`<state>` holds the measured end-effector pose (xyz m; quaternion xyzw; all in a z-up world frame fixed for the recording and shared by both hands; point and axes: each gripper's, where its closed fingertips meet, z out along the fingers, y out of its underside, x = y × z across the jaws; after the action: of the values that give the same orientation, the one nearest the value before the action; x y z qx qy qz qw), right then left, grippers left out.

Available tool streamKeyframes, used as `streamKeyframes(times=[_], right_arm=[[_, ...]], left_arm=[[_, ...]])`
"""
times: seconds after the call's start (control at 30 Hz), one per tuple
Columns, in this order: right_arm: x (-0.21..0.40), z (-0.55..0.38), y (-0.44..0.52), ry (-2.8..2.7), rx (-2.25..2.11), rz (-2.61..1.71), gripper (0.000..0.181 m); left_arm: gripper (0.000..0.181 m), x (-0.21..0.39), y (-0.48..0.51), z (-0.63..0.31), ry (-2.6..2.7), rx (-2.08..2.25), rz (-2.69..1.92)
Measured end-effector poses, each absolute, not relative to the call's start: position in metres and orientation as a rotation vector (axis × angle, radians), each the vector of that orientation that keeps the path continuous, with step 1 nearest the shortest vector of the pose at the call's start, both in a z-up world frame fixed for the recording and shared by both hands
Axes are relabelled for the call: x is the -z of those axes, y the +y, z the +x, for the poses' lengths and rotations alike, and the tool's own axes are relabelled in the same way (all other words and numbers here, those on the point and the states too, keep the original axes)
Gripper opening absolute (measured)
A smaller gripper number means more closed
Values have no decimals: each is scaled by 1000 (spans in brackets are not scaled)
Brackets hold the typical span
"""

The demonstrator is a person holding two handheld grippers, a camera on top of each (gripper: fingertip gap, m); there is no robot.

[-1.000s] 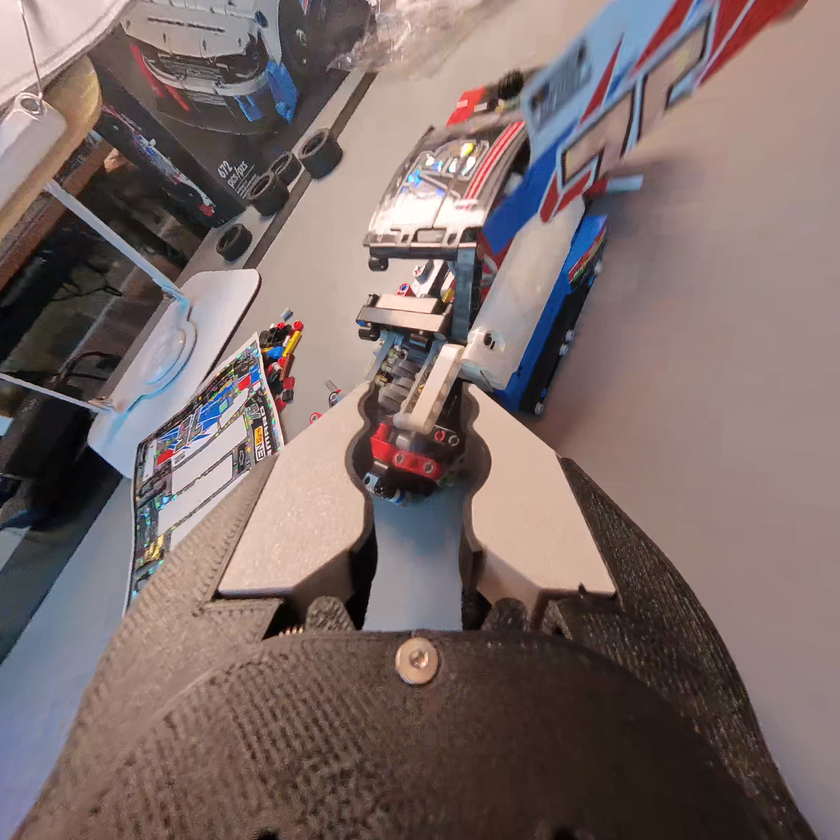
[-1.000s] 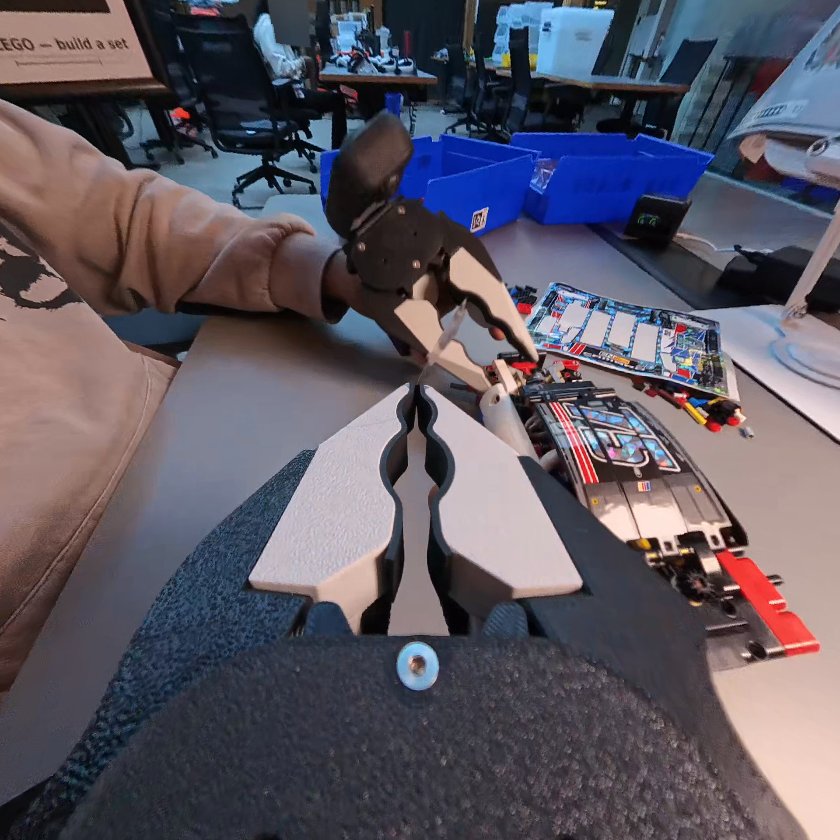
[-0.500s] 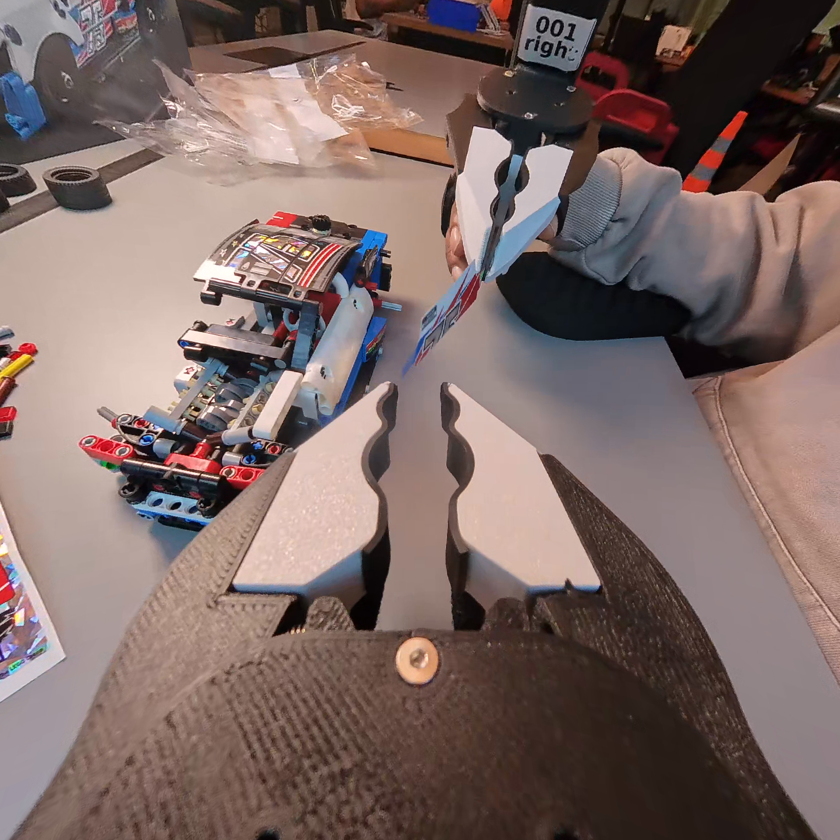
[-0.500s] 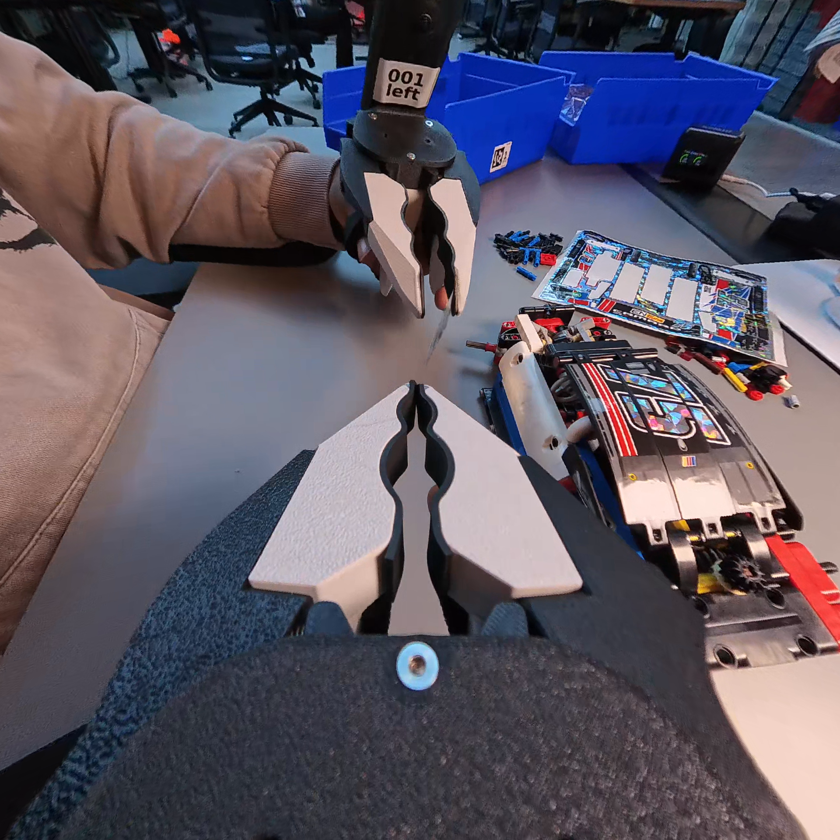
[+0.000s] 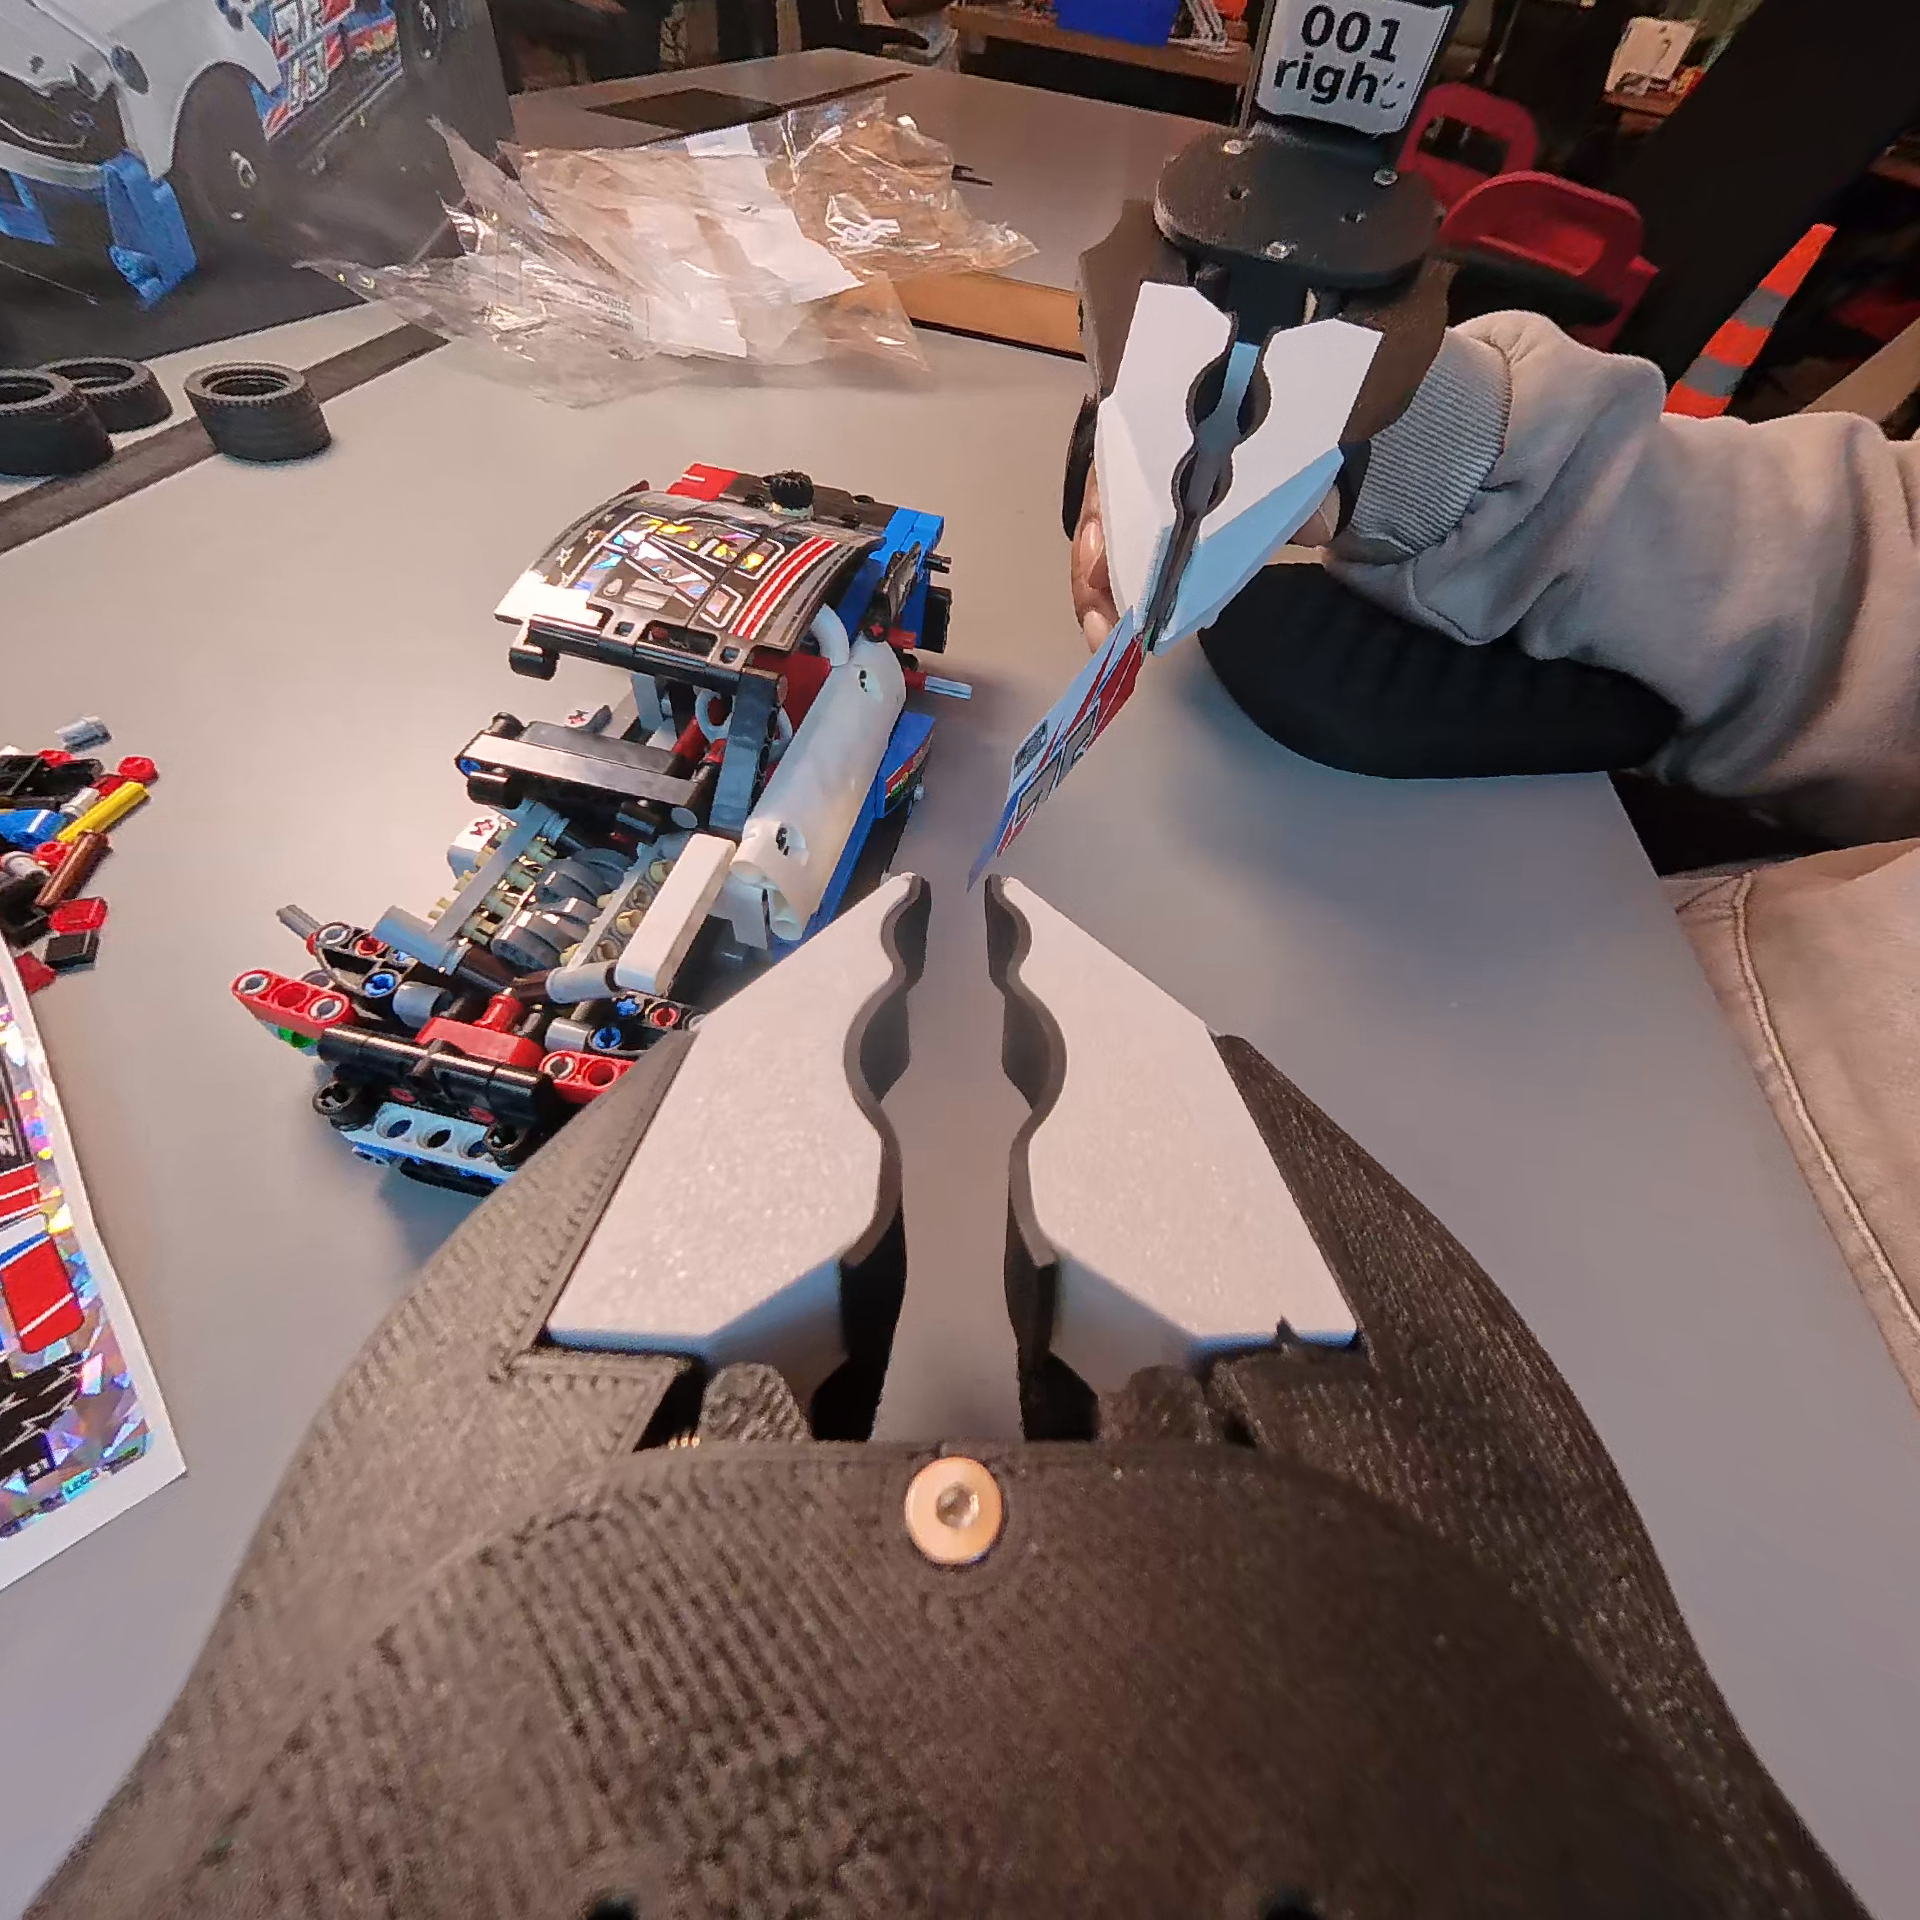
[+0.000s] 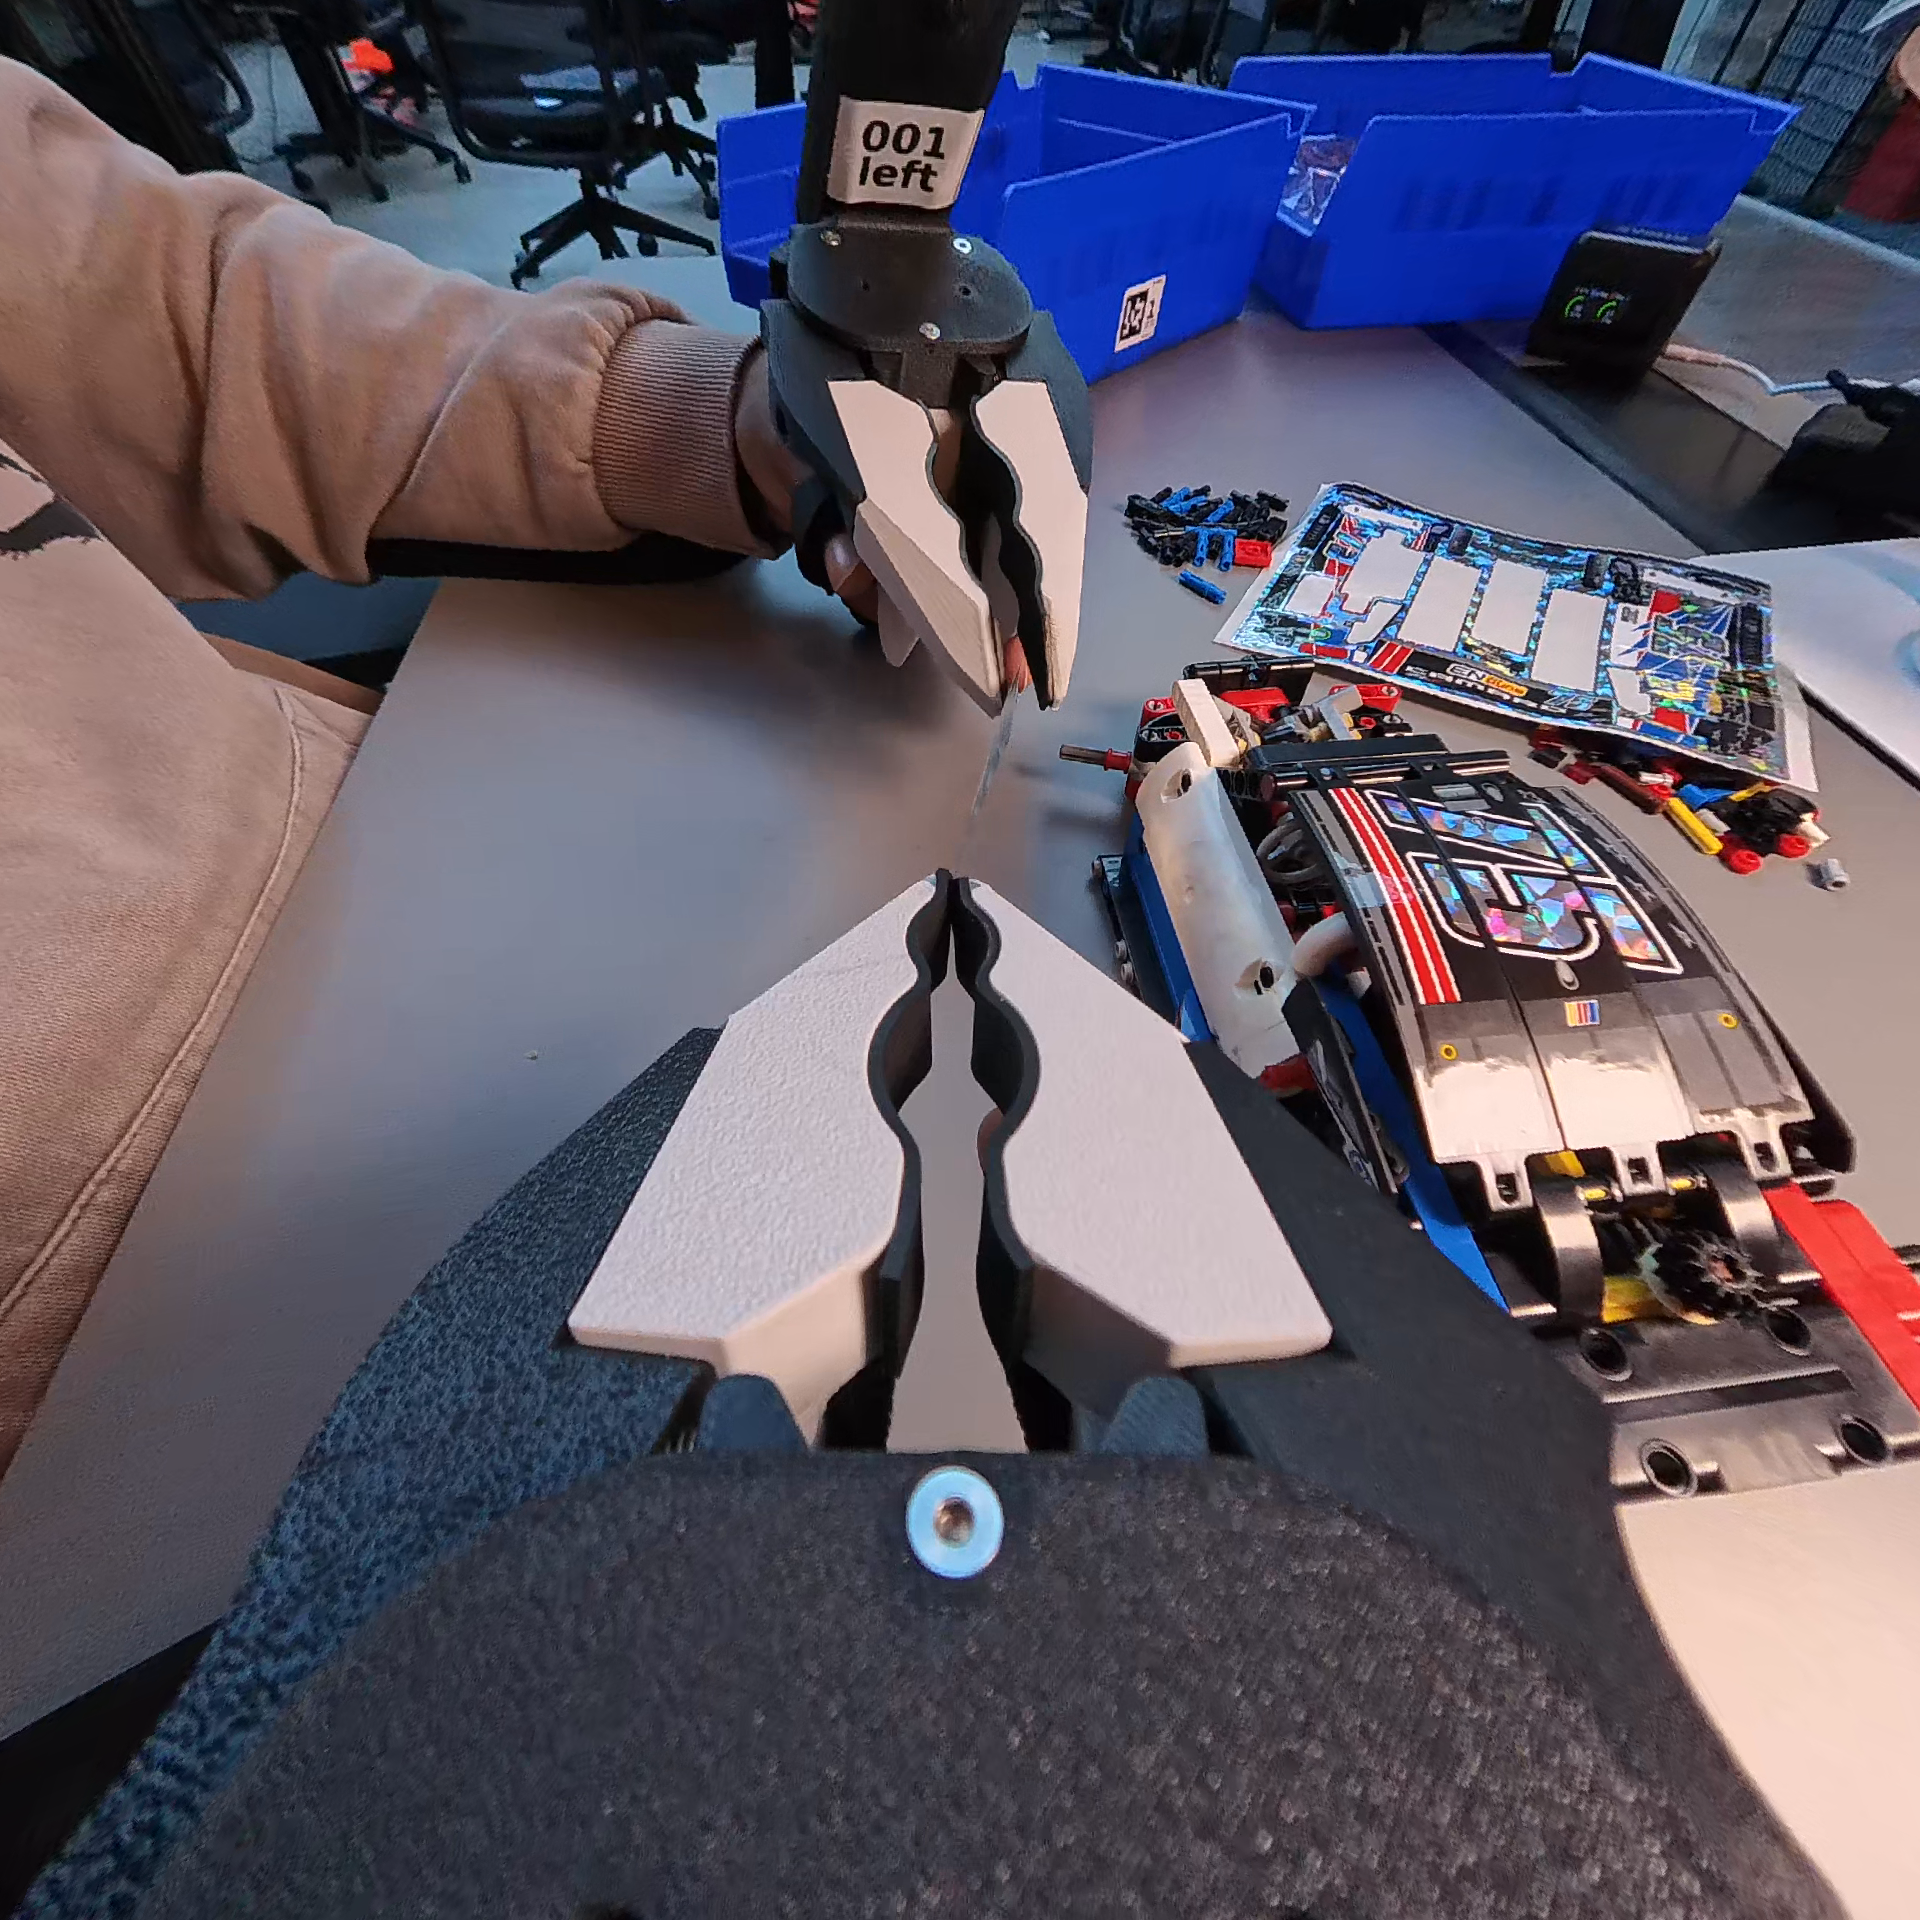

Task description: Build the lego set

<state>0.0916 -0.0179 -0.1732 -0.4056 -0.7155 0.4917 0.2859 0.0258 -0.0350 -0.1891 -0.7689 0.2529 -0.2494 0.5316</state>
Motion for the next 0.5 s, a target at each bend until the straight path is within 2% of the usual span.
streamKeyframes(times=[0.5], right_arm=[[175, 91, -16, -1904, -1308, -1103, 0]], left_arm=[[0, 187, -34, 27, 592, 607, -1831]])
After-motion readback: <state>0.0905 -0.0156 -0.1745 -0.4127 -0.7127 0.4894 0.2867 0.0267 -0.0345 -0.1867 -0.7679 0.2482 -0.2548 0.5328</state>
